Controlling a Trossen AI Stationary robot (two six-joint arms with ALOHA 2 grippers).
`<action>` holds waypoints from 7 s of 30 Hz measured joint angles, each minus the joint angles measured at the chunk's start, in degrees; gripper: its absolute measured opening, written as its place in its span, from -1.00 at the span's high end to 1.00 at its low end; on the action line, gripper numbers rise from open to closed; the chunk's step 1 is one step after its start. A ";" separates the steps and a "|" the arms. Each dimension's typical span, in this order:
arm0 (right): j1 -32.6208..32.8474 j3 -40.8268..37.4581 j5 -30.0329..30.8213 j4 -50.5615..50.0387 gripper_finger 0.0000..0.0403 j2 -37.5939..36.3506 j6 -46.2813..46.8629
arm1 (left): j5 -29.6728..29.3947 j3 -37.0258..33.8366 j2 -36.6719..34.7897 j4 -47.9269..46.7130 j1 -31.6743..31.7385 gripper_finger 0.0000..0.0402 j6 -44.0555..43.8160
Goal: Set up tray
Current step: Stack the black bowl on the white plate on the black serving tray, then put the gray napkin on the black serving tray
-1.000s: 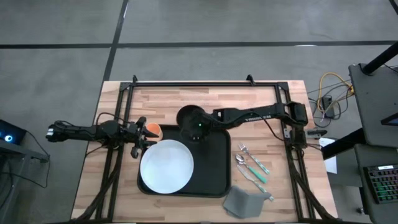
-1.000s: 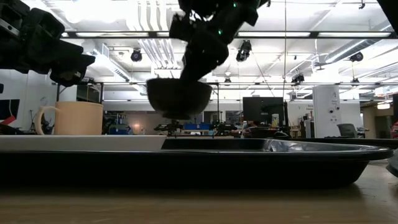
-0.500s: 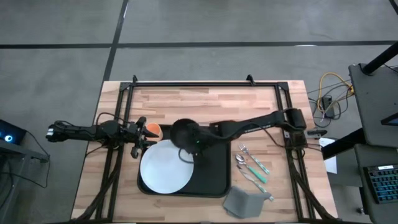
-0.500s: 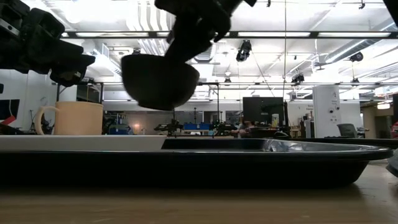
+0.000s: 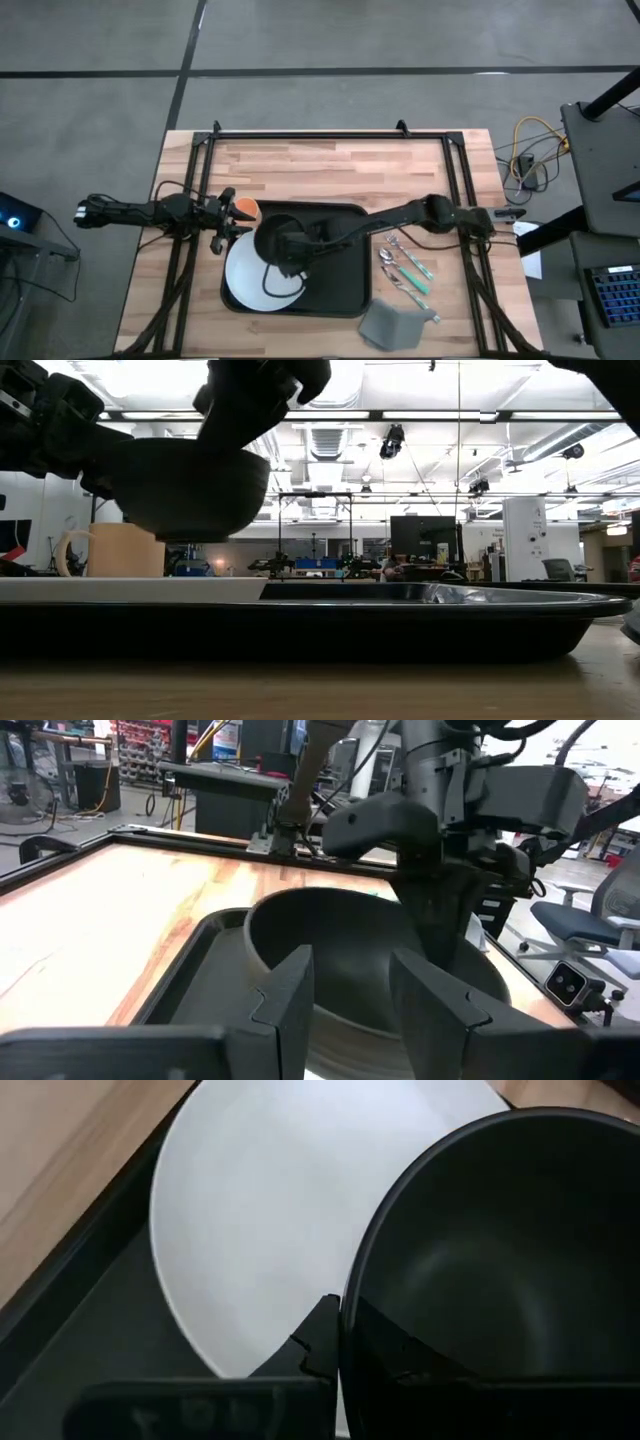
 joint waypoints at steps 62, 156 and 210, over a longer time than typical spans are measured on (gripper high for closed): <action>2.09 0.20 -6.07 13.10 0.91 7.39 1.37 | 0.02 0.00 2.91 0.01 0.01 0.43 0.00; 13.16 -30.38 -6.79 -17.10 0.30 -34.08 71.18 | 0.00 0.00 3.21 0.04 0.02 0.43 0.00; 25.94 -65.87 -14.57 19.40 0.05 -38.47 90.77 | 0.02 0.00 3.57 0.03 0.00 0.43 0.00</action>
